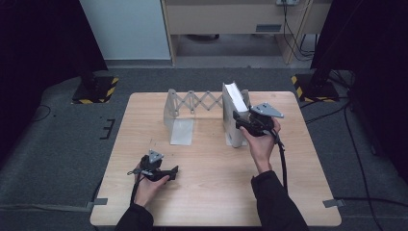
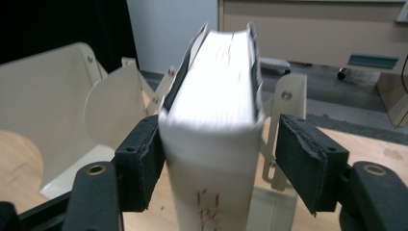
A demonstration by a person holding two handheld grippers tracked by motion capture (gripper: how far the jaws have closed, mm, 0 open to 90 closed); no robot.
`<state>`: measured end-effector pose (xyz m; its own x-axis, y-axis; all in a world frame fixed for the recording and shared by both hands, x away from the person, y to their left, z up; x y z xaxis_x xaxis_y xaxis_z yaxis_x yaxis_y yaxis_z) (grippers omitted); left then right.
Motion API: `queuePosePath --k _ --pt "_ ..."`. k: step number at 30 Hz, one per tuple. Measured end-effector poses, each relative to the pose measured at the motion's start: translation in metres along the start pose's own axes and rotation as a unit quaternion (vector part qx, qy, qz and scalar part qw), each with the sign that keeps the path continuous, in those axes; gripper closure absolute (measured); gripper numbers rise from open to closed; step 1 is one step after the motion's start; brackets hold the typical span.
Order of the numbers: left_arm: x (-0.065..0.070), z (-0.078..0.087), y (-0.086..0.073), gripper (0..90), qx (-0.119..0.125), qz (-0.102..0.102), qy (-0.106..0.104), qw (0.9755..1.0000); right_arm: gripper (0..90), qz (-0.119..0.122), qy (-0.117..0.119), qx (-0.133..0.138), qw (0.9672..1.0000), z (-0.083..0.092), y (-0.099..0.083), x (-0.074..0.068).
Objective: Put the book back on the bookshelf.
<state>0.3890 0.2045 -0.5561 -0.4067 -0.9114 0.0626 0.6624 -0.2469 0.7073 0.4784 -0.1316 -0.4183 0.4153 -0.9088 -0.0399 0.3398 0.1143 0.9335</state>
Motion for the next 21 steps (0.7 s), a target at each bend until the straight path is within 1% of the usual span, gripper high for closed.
queuePosePath --k 1,2,4,6,7,9,11,14,17,19,21 --pt "0.000 0.001 0.000 10.2 0.000 0.000 0.001 1.0000 37.2 0.002 0.001 -0.006 1.0000 -0.001 -0.003 -0.001" --pt "-0.001 0.001 0.000 10.6 -0.001 -0.001 0.005 1.0000 38.2 0.007 -0.003 -0.010 0.9999 -0.002 -0.005 -0.002" --pt "-0.003 0.002 -0.001 10.7 -0.007 -0.005 0.012 0.9999 41.9 0.010 -0.004 -0.019 0.9998 -0.005 -0.010 -0.002" --pt "-0.006 0.005 0.000 10.8 -0.003 -0.006 0.020 0.9998 47.5 0.013 -0.008 -0.026 0.9995 -0.008 -0.014 -0.002" --pt "-0.007 0.006 0.001 10.7 -0.001 -0.006 0.025 0.9997 48.9 0.010 -0.005 -0.023 0.9997 -0.009 -0.016 -0.002" --pt "-0.010 0.006 0.000 10.9 -0.003 -0.005 0.033 0.9995 50.1 0.008 -0.013 -0.020 0.9997 -0.009 -0.016 -0.004" --pt "-0.011 0.005 -0.001 11.0 -0.007 -0.005 0.035 0.9994 51.0 0.007 -0.018 -0.021 0.9996 -0.009 -0.015 -0.005" --pt "-0.012 0.004 -0.002 11.0 -0.013 -0.010 0.044 0.9989 51.7 0.002 -0.026 -0.020 0.9995 -0.010 -0.015 -0.006" --pt "-0.013 0.003 -0.003 10.4 -0.012 -0.004 0.042 0.9990 51.4 -0.002 -0.029 -0.019 0.9994 -0.010 -0.015 -0.009" --pt "-0.013 0.003 -0.003 9.4 -0.011 -0.004 0.043 0.9990 50.7 -0.004 -0.030 -0.019 0.9994 -0.010 -0.015 -0.010" --pt "-0.013 0.002 -0.003 9.0 -0.012 -0.005 0.043 0.9990 49.6 -0.004 -0.024 -0.019 0.9995 -0.010 -0.015 -0.011"
Point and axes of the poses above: each handheld gripper's, and its own axes: z roughly backward along the jaws, y roughly out of its top, x roughly to its right, the point moved 3 cm from there along -z, roughly forward along the jaws, and after that the axes turned 2 degrees about -x, right-handed, at the moved point
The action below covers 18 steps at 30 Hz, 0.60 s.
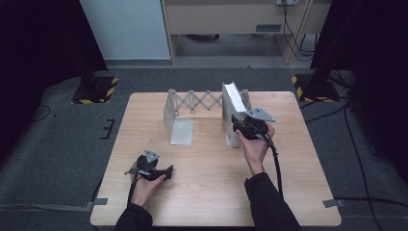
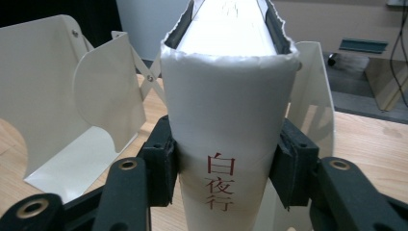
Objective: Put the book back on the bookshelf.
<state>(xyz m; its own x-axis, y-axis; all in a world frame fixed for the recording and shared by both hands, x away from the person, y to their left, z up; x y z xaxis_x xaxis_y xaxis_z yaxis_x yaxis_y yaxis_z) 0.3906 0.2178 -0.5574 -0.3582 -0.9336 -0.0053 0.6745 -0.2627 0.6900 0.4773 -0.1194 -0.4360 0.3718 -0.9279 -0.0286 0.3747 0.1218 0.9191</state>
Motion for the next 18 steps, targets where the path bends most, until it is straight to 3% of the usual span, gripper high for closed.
queuePosePath --k 4,7,11,18 --pt "0.000 0.000 0.000 8.1 0.000 0.000 0.000 1.0000 46.8 -0.007 0.027 -0.002 0.9996 0.000 -0.008 0.005" --pt "0.000 0.000 0.000 7.7 -0.001 -0.001 -0.001 1.0000 47.2 -0.003 0.027 -0.014 0.9995 -0.005 -0.019 0.007" --pt "0.000 0.000 0.000 7.6 -0.001 -0.001 -0.001 1.0000 49.0 0.001 0.022 -0.013 0.9997 -0.012 -0.032 0.006" --pt "0.001 0.000 0.000 7.2 -0.001 -0.001 0.000 1.0000 51.2 -0.011 -0.009 -0.020 0.9997 -0.011 -0.029 -0.001"
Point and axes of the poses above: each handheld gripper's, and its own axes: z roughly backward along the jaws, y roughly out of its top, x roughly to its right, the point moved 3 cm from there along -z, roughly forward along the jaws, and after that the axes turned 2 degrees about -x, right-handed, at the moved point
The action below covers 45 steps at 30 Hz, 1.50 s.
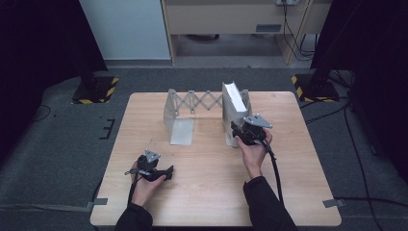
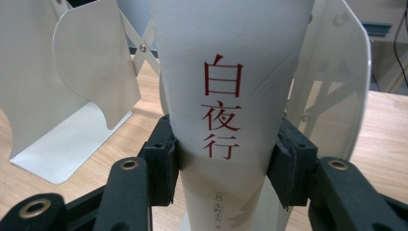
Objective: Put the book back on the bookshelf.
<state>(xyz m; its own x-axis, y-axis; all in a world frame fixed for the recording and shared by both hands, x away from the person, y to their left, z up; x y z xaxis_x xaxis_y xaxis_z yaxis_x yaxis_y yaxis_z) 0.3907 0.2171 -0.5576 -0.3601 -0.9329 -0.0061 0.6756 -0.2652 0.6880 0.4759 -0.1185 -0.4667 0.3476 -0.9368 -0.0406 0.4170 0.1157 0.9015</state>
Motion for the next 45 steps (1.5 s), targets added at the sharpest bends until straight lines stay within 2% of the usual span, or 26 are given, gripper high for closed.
queuePosePath --k 6,11,12,16,18,24,28,33,36,38,45 --pt "0.000 0.000 0.000 7.0 0.000 0.000 0.000 1.0000 50.1 -0.005 -0.012 -0.005 0.9999 -0.002 0.002 -0.010" --pt "0.000 0.000 0.000 7.0 0.000 0.000 0.000 1.0000 47.4 -0.004 0.012 0.013 0.9998 -0.002 -0.005 -0.005" --pt "0.000 0.000 0.000 7.0 0.000 0.000 0.000 1.0000 47.0 0.005 0.009 0.011 0.9999 -0.002 -0.008 -0.005" --pt "0.000 0.000 0.000 7.0 0.000 0.000 0.000 1.0000 48.9 0.006 0.007 0.003 1.0000 -0.005 -0.017 -0.005" --pt "0.000 0.000 0.000 6.9 -0.001 0.000 0.000 1.0000 49.5 0.000 0.003 0.008 1.0000 -0.006 -0.018 -0.006" --pt "0.000 0.000 0.000 6.6 -0.001 0.000 0.000 1.0000 49.6 -0.014 -0.013 0.000 0.9998 -0.007 -0.015 -0.014" --pt "0.000 0.000 0.000 6.5 -0.001 0.000 0.000 1.0000 48.2 -0.021 -0.014 -0.003 0.9997 -0.009 -0.014 -0.021" --pt "0.000 0.000 0.000 6.5 -0.001 0.000 0.000 1.0000 46.6 -0.021 0.003 0.014 0.9997 -0.009 -0.019 -0.019" --pt "0.001 0.000 0.000 6.6 -0.001 0.000 0.000 1.0000 47.5 -0.014 0.006 0.008 0.9999 -0.010 -0.026 -0.018" --pt "0.000 0.000 0.000 6.6 -0.001 0.000 0.000 1.0000 48.2 -0.017 0.009 0.015 0.9997 -0.010 -0.030 -0.017" --pt "0.001 -0.001 0.000 6.3 -0.001 0.000 0.001 1.0000 48.3 -0.019 0.000 0.007 0.9998 -0.011 -0.028 -0.023"
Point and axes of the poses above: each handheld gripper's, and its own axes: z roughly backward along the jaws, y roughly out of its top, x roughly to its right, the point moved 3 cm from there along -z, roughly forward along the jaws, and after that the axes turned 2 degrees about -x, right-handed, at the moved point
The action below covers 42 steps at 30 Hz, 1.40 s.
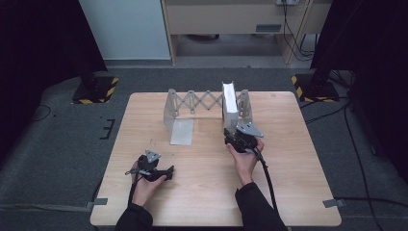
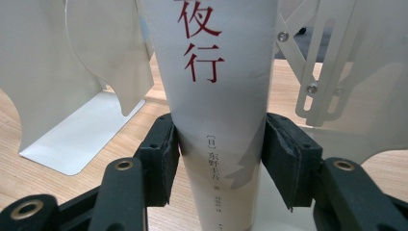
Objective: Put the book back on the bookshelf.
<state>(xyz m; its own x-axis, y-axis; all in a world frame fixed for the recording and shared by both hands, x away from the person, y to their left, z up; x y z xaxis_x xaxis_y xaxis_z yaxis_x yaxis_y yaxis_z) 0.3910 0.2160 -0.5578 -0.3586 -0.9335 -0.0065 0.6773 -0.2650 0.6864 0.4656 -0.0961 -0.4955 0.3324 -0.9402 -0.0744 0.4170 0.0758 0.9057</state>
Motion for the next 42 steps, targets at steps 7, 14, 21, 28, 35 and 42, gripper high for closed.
queuePosePath --k 7,14,21,28,35,42 --pt "0.000 0.000 0.000 6.1 0.000 0.000 0.000 1.0000 47.2 -0.008 -0.005 -0.005 0.9999 -0.001 0.002 -0.005" --pt "0.001 0.000 0.000 6.1 0.000 0.000 -0.001 1.0000 46.3 -0.006 -0.001 -0.004 1.0000 -0.002 0.001 -0.005" --pt "0.001 0.000 0.000 6.1 0.000 0.000 -0.001 1.0000 34.6 0.018 0.027 -0.012 0.9994 0.012 0.004 -0.003" --pt "0.001 0.000 0.000 6.0 0.000 -0.001 -0.002 1.0000 27.3 0.045 0.061 -0.053 0.9957 0.045 -0.006 0.015" --pt "0.002 -0.001 0.000 1.6 -0.007 -0.007 -0.010 0.9999 25.9 0.046 0.035 -0.109 0.9924 0.073 -0.039 0.063" --pt "0.002 -0.002 0.000 0.0 -0.009 -0.009 -0.013 0.9998 22.7 0.035 0.013 -0.147 0.9884 0.089 -0.067 0.114"
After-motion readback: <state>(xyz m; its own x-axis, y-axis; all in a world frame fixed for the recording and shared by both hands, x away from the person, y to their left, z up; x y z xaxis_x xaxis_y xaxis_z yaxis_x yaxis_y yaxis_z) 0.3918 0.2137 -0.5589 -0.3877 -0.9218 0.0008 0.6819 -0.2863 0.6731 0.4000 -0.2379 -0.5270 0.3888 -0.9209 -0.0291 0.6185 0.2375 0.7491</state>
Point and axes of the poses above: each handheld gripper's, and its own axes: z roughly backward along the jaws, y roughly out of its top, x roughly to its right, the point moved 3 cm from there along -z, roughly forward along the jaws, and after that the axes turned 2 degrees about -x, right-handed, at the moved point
